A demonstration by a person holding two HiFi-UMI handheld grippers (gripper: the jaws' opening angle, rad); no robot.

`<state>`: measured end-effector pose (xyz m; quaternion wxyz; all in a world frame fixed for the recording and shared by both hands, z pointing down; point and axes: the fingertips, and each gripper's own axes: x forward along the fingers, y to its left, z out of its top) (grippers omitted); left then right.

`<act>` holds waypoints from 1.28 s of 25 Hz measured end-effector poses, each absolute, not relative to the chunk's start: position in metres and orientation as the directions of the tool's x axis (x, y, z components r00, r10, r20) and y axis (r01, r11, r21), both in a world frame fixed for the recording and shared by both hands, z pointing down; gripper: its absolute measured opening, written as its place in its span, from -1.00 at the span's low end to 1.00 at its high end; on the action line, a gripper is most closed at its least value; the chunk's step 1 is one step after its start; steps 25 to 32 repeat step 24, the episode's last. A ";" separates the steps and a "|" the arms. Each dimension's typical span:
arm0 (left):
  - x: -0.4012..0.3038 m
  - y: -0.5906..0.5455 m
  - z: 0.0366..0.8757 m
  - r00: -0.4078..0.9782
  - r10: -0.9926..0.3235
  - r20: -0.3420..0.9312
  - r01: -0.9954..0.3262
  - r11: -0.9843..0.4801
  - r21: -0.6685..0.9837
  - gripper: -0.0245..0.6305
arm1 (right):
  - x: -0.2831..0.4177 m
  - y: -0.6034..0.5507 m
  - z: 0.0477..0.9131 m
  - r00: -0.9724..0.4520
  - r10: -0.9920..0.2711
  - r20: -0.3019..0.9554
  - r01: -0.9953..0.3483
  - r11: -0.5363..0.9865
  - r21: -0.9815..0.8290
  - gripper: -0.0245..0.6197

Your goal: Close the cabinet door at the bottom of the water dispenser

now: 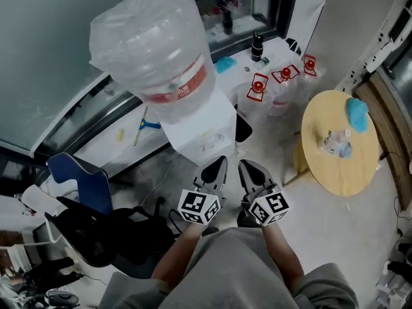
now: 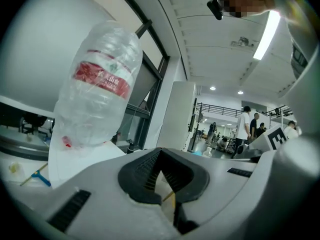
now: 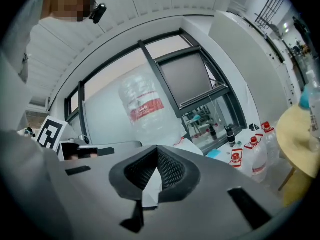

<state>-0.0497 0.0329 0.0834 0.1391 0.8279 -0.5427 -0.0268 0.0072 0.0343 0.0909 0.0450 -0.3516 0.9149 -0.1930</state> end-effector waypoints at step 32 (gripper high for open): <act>-0.039 0.013 0.040 0.380 -0.925 0.017 -0.909 -0.370 0.193 -0.91 | 0.004 0.005 0.042 -0.748 -0.660 -0.067 -0.618 0.730 -0.293 -0.90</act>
